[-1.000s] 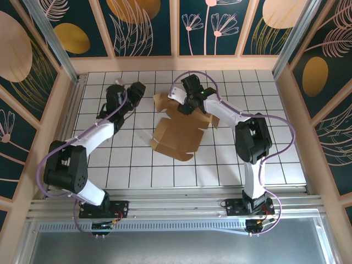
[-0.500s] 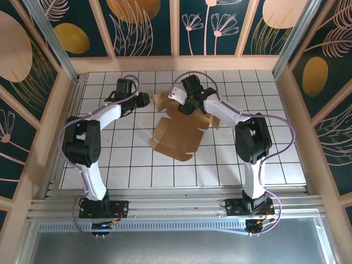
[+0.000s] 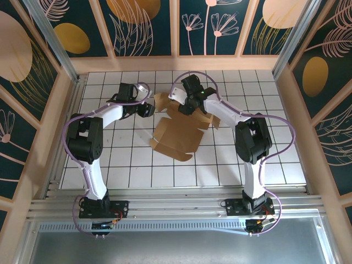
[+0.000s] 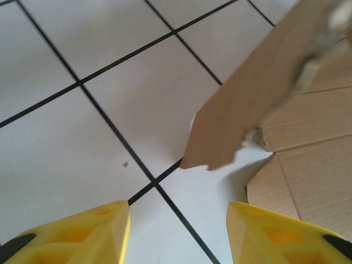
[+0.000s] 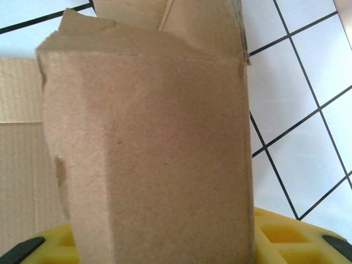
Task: Fold the paper box
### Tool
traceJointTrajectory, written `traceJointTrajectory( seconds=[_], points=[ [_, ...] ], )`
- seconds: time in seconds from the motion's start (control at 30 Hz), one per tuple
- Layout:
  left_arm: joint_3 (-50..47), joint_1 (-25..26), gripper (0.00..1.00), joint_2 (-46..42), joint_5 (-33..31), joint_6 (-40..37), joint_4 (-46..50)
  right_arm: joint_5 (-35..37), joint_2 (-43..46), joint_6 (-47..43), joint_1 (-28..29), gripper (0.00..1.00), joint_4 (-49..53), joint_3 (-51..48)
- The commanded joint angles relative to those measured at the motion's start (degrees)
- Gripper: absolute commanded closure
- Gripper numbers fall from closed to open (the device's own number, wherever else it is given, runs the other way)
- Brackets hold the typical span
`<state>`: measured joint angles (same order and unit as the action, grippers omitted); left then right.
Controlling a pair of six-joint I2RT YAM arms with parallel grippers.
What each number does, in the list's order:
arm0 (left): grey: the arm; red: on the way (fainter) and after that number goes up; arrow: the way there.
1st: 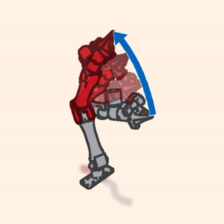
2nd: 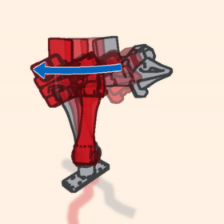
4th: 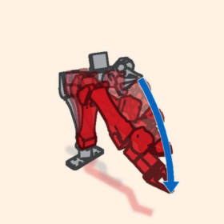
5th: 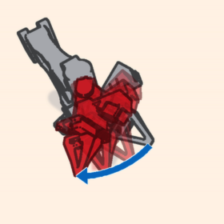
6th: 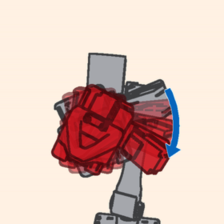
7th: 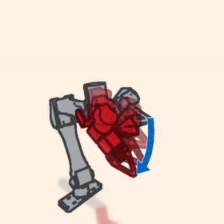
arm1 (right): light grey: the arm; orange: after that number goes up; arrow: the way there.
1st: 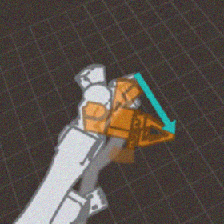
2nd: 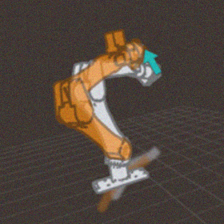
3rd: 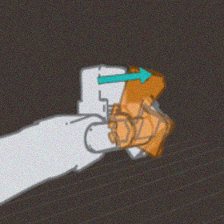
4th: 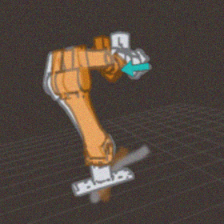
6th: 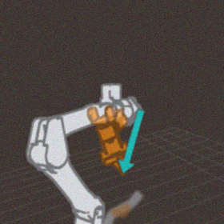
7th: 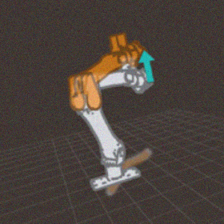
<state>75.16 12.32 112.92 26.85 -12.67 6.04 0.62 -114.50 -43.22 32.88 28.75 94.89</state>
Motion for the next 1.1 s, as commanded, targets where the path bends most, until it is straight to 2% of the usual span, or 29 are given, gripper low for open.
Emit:
traceJointTrajectory(
  seconds=[0.0, 0.2, 0.37, 0.47, 0.57, 0.7, 0.73, 0.9, 1.07],
  points=[
    [3.40, -0.10, 0.50, 1.59, 5.98, -4.57, -0.41, 0.51, 1.47, -0.46, -0.10, 0.54, 2.66, 1.79],
    [10.67, -0.09, 0.54, 7.71, 8.48, -4.41, 6.50, 0.50, 1.03, -0.20, -0.01, 0.54, 3.20, 2.79],
    [15.28, 0.25, 0.61, 11.41, 8.08, -4.13, 11.00, 0.48, 1.03, -0.38, -0.01, 0.54, 3.39, 2.97],
    [16.40, 0.36, 0.75, 11.85, 8.55, -3.33, 12.21, 0.44, 0.90, -0.20, -0.01, 0.55, 3.41, 2.95],
    [16.09, 0.57, 0.83, 10.95, 8.96, -0.44, 11.78, -0.85, 0.64, -0.02, -0.02, 0.55, 3.44, 2.86],
    [15.10, 1.10, 0.97, 9.53, 12.54, 3.68, 11.10, -0.80, 0.49, 0.09, 0.01, 0.55, 3.31, 2.49],
    [14.83, 1.44, 1.00, 9.21, 13.54, 4.81, 11.01, -0.72, 0.50, 0.15, -0.01, 0.55, 3.28, 2.49],
    [13.76, 2.76, 1.00, 8.45, 18.47, 15.20, 8.63, -0.78, 0.24, 0.29, -0.01, 0.55, 3.16, 2.34],
    [11.17, 3.71, 1.00, 6.45, 22.12, 31.01, 2.45, -0.62, 0.07, 0.33, -0.01, 0.55, 2.83, 1.64]
  ],
)
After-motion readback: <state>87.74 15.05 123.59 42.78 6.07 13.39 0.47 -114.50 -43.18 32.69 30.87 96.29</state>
